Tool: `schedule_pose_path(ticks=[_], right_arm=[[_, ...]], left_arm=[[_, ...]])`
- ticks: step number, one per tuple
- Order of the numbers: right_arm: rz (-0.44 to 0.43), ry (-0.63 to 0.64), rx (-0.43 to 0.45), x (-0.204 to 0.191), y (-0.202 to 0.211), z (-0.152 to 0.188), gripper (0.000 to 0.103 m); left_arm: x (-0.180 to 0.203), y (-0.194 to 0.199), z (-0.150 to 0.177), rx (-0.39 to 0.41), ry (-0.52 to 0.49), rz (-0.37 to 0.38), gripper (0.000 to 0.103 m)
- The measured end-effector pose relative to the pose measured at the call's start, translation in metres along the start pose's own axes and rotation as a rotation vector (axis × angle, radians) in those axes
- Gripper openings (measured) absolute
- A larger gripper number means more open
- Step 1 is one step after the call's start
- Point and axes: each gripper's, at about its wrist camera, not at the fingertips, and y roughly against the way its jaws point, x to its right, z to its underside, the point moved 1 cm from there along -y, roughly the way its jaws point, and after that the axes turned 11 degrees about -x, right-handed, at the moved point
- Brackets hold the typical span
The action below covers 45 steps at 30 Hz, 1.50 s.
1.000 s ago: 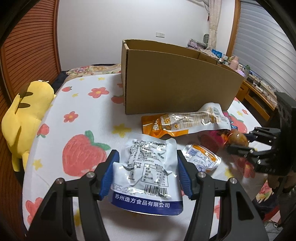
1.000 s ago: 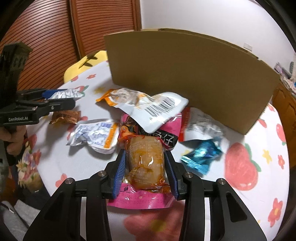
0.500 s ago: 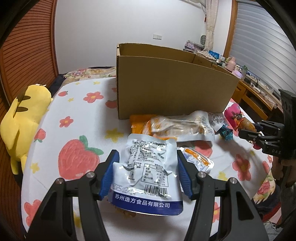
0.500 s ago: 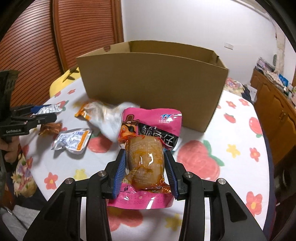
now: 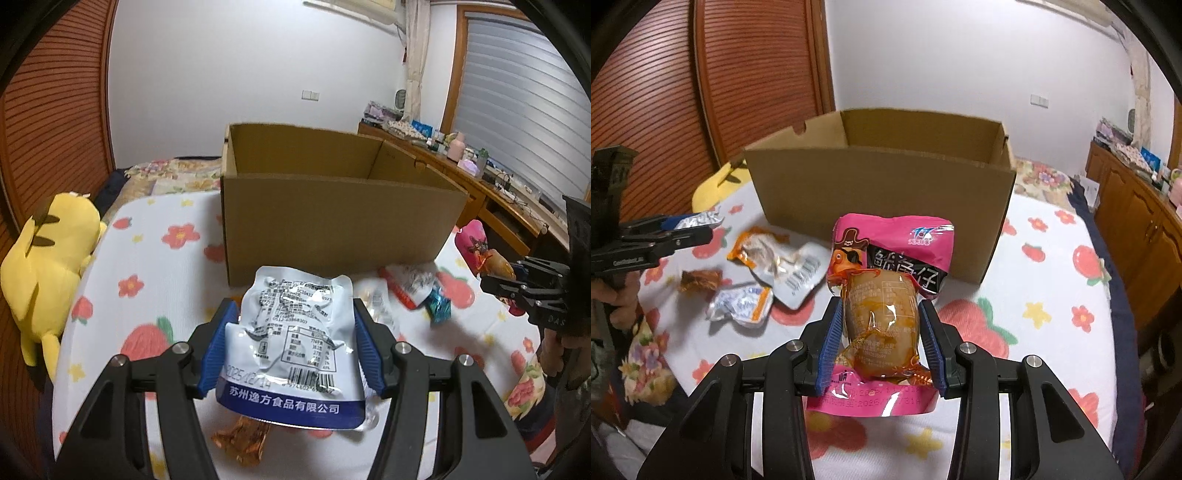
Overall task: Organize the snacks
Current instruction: 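Lift the white sachet with the left tool while the right tool lifts the pink egg pack, then lower the white sachet and pink egg pack into the box, open both tools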
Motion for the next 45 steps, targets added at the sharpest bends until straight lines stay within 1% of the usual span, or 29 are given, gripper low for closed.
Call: schedule_pose_path(ticks=[6, 14, 19, 30, 38, 45], right_arm=[[0.005, 0.009, 0.049, 0.000, 0.016, -0.013, 0.041], [0.012, 0.031, 0.091, -0.002, 0.025, -0.034, 0.041], [0.001, 0.036, 0.108, -0.002, 0.026, -0.048, 0.041], [0.034, 0.057, 0.144, 0.003, 0.025, -0.090, 0.041], [0.073, 0.078, 0.139, 0.007, 0.014, -0.110, 0.041], [0.084, 0.069, 0.126, 0.015, 0.001, -0.124, 0.041]], left_arm=[[0.004, 0.004, -0.019, 0.033, -0.006, 0.004, 0.060], [0.014, 0.014, -0.048, 0.085, -0.033, -0.001, 0.060], [0.020, 0.017, -0.065, 0.110, -0.044, 0.005, 0.060], [0.024, 0.012, -0.101, 0.148, -0.067, -0.018, 0.061], [0.015, 0.006, -0.122, 0.153, -0.050, -0.021, 0.061], [0.007, -0.014, -0.134, 0.118, -0.030, -0.029, 0.061]])
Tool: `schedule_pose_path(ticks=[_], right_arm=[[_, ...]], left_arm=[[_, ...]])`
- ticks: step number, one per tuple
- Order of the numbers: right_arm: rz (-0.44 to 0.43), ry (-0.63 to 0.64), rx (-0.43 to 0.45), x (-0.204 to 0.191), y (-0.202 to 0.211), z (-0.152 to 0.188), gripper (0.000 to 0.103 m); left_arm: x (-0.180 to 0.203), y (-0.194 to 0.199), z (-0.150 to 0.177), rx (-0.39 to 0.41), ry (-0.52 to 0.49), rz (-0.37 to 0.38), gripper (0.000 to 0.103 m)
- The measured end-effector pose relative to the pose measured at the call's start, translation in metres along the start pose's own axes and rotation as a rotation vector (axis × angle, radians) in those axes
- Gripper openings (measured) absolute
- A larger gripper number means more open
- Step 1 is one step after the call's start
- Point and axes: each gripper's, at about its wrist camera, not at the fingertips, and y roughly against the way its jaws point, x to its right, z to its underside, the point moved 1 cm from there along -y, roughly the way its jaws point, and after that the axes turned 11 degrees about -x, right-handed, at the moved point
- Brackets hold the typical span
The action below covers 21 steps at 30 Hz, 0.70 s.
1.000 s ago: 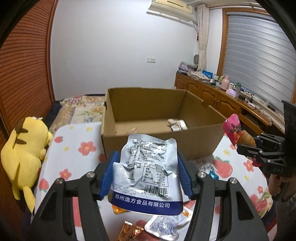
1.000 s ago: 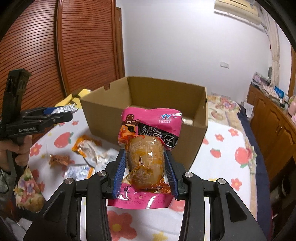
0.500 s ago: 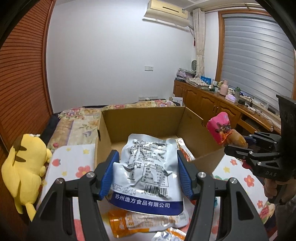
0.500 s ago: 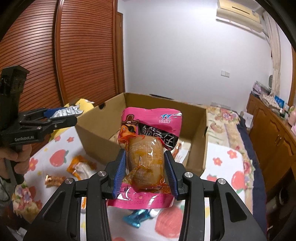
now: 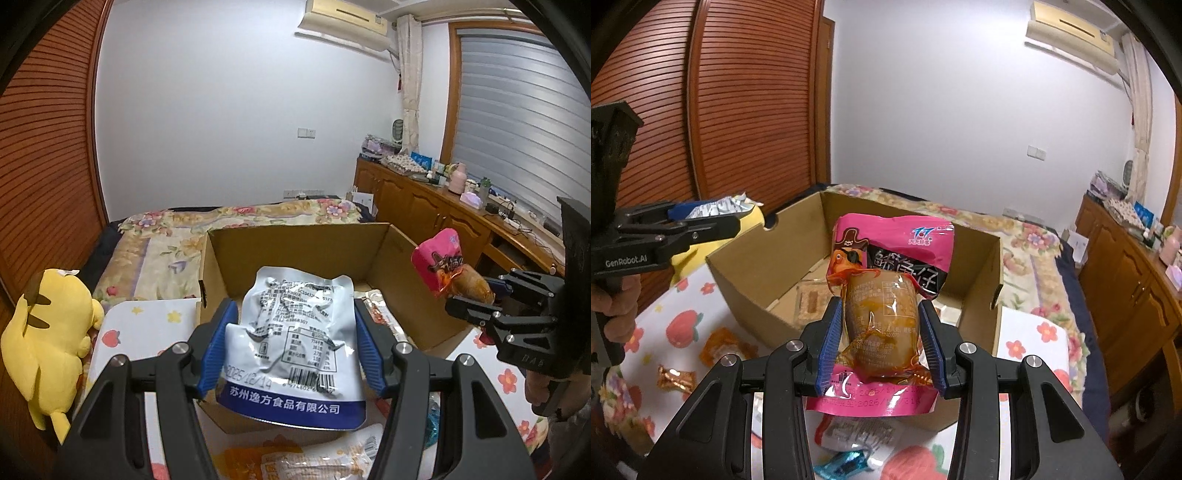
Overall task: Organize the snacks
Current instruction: 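Lower the white sachet and pink egg pack into the box, open both tools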
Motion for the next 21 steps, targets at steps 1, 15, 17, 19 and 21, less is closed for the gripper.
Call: schedule_pose_path(ticks=[1, 15, 17, 19, 21], right_arm=[[0.000, -0.003, -0.003, 0.002, -0.002, -0.001, 0.041], [0.017, -0.018, -0.062, 0.013, -0.031, -0.004, 0.041], [0.013, -0.022, -0.071, 0.013, -0.035, -0.005, 0.041], [0.009, -0.029, -0.081, 0.013, -0.040, -0.006, 0.041], [0.005, -0.038, -0.088, 0.014, -0.044, -0.004, 0.041]], left_arm=[[-0.001, -0.004, 0.000, -0.009, 0.003, -0.004, 0.061], [-0.003, -0.024, 0.003, -0.056, 0.013, -0.016, 0.064], [-0.002, -0.027, 0.004, -0.058, 0.005, -0.025, 0.065], [-0.001, -0.027, 0.006, -0.058, 0.007, -0.034, 0.065], [-0.003, -0.028, 0.009, -0.057, 0.014, -0.033, 0.065]])
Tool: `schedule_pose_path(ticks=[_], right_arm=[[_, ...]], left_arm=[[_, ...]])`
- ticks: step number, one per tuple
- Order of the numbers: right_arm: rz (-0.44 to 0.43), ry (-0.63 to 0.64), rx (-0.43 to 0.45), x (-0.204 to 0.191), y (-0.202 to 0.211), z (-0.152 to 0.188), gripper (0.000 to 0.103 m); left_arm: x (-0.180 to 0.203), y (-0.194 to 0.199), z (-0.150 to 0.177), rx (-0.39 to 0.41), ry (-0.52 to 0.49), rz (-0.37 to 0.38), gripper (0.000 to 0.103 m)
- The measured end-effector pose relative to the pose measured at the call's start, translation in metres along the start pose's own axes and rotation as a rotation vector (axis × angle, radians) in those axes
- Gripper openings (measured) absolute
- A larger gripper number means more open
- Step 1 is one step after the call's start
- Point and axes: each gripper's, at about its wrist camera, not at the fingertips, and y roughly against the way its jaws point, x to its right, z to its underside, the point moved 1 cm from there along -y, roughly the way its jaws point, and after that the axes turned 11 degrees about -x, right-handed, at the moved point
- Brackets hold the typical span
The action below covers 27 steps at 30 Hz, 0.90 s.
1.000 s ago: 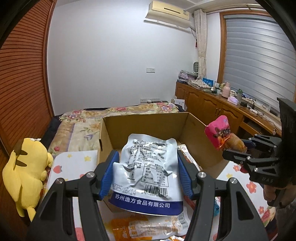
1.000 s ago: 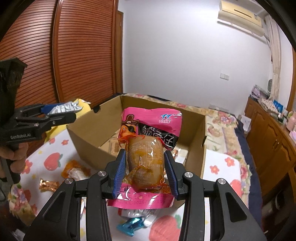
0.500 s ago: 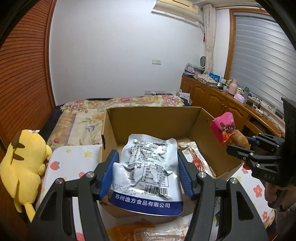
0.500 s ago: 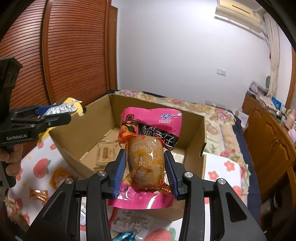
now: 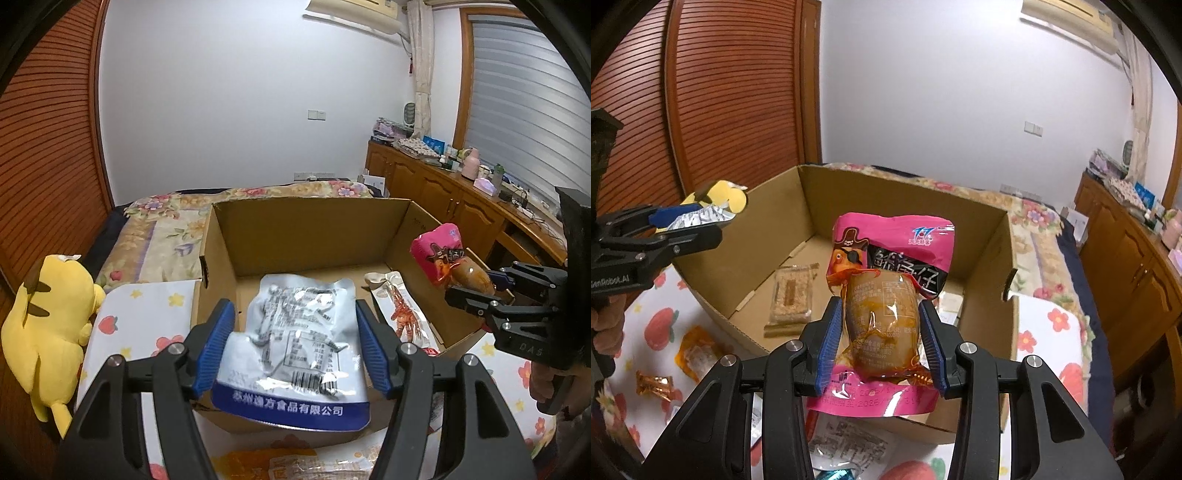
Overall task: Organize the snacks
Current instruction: 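Lower the white sachet and pink egg pack into the box, open both tools, then move both open tools back to the snacks beside the box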
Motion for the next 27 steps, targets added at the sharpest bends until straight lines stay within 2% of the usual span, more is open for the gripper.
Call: schedule_pose_path(ticks=[4, 15, 20, 21, 22, 23, 27], right_arm=[[-0.034, -0.029, -0.002, 0.006, -0.001, 0.001, 0.041], [-0.081, -0.081, -0.021, 0.013, -0.010, 0.001, 0.046], [-0.078, -0.084, -0.009, 0.011, -0.007, 0.004, 0.048], [-0.077, -0.082, -0.006, 0.010, -0.006, 0.004, 0.059], [-0.077, -0.075, 0.002, 0.009, -0.004, 0.004, 0.075], [-0.072, -0.068, 0.009, 0.007, -0.003, 0.003, 0.079], [-0.048, -0.049, 0.024, 0.002, 0.002, 0.000, 0.079]], left_arm=[[0.002, 0.000, 0.000, 0.000, -0.001, -0.008, 0.065], [0.013, 0.007, 0.004, 0.025, -0.038, -0.018, 0.073], [0.016, 0.014, 0.009, 0.047, -0.053, -0.021, 0.082], [0.016, 0.015, 0.010, 0.049, -0.054, -0.021, 0.083], [0.016, 0.016, 0.012, 0.052, -0.052, -0.019, 0.087], [0.016, 0.017, 0.013, 0.053, -0.049, -0.017, 0.089], [0.013, 0.022, 0.021, 0.056, -0.033, -0.004, 0.090]])
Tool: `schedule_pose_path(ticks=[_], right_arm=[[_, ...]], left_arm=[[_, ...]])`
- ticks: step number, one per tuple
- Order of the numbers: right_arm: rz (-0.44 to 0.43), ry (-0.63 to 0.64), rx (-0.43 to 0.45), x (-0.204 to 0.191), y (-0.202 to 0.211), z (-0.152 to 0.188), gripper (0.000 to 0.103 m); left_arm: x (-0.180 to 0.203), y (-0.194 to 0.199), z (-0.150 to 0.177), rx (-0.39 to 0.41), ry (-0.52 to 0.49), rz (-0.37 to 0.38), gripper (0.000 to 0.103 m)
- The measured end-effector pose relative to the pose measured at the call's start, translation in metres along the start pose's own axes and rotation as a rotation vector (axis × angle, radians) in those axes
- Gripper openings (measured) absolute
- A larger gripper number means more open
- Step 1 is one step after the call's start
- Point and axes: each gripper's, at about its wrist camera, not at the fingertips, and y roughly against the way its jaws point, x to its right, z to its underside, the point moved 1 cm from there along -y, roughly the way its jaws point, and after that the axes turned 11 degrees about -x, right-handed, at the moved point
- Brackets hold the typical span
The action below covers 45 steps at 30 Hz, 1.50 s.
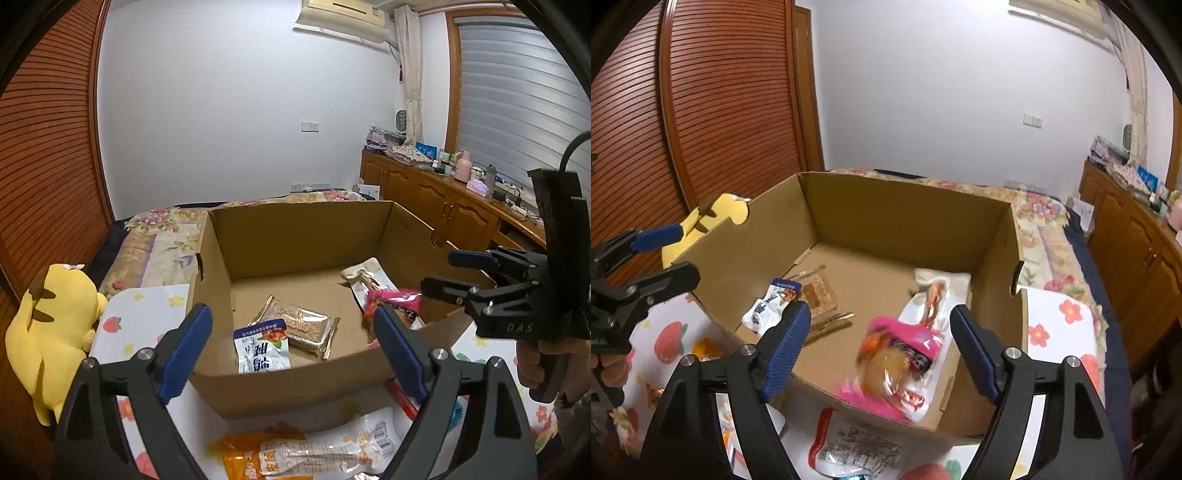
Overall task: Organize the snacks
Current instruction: 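Move both open tools back to the snacks beside the box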
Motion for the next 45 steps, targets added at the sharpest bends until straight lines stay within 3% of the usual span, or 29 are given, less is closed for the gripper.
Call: schedule_pose_path(ticks=[6, 13, 23, 31, 36, 45], right_arm=[[-0.026, -0.007, 0.051, -0.006, 0.023, 0.010, 0.079], [-0.051, 0.056, 0.096, -0.031, 0.057, 0.054, 0.079], [-0.050, 0.006, -0.035, -0.025, 0.028, 0.107, 0.074], [-0.073, -0.026, -0.108, -0.023, 0.011, 0.130, 0.070], [-0.082, -0.030, -0.130, -0.026, 0.003, 0.134, 0.070], [-0.070, -0.011, -0.153, -0.029, -0.007, 0.138, 0.069]], left_arm=[[-0.011, 0.016, 0.022, 0.005, 0.015, 0.008, 0.092], [-0.028, 0.025, 0.061, -0.026, 0.022, 0.007, 0.097], [-0.039, 0.018, 0.122, -0.120, 0.021, -0.007, 0.097], [-0.037, 0.016, 0.149, -0.176, -0.008, -0.001, 0.095], [-0.036, 0.019, 0.156, -0.190, -0.012, 0.015, 0.090], [-0.035, 0.010, 0.166, -0.261, -0.024, 0.003, 0.063]])
